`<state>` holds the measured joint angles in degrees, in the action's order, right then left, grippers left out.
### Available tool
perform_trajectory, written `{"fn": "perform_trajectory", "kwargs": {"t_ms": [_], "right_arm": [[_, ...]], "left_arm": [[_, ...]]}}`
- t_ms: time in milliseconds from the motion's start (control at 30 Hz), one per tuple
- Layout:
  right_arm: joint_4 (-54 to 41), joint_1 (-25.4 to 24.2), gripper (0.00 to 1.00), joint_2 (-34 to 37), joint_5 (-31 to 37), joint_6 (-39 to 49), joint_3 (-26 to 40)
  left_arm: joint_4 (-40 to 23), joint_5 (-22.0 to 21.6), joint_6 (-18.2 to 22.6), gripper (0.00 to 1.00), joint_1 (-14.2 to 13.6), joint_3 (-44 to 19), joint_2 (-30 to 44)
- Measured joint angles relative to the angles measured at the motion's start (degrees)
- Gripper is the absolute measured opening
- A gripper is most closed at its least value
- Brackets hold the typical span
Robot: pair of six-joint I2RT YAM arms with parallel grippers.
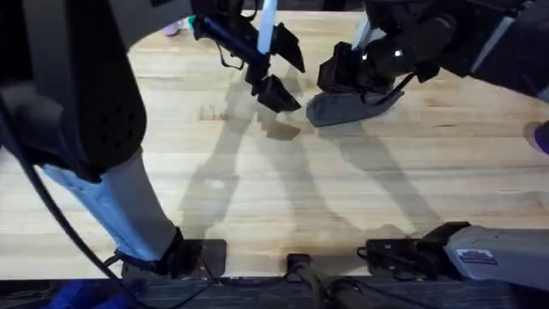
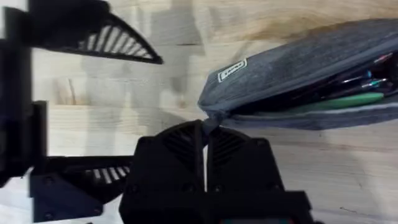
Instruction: Unzip the bag, pick up the pens from the table one at a time and place them inside, then zip the bag closed.
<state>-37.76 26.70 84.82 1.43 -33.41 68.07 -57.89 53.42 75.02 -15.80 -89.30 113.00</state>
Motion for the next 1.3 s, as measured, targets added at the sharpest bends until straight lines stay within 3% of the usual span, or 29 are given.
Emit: {"fn": "perform_trajectory", "kwargs": {"t_ms": [367,700,833,933,1067,1133,1300], "right_arm": [[0.13,0.0,0.031,0.0,0.0,0.0,0.0],[0.26,0.0,0.031,0.0,0.0,0.0,0.0],[0.26,0.0,0.031,0.0,0.0,0.02,0.0],[0.29,0.0,0.031,-0.02,-0.02,0.0,0.0],[0.09,0.0,0.031,0.0,-0.2,0.0,-0.02],[0.29,0.0,0.031,-0.01,-0.17,0.0,-0.02],[0.29,-0.62,0.031,0.0,-0.22,0.02,-0.09]], "left_arm": [[5.3,3.17,-0.06,0.995,-4.43,0.0,7.06],[12.73,3.87,-4.82,0.998,-5.77,0.0,7.38],[13.33,3.09,-6.43,0.94,-7.21,0.0,7.38],[13.98,1.58,-8.15,0.77,-8.3,0.0,7.38],[15.15,0.05,-9.37,0.245,-8.83,0.0,7.38],[14.69,-0.11,-9.64,0.089,-8.8,0.0,7.38],[14.64,-0.34,-9.96,0.048,-8.8,0.0,7.38]]}}
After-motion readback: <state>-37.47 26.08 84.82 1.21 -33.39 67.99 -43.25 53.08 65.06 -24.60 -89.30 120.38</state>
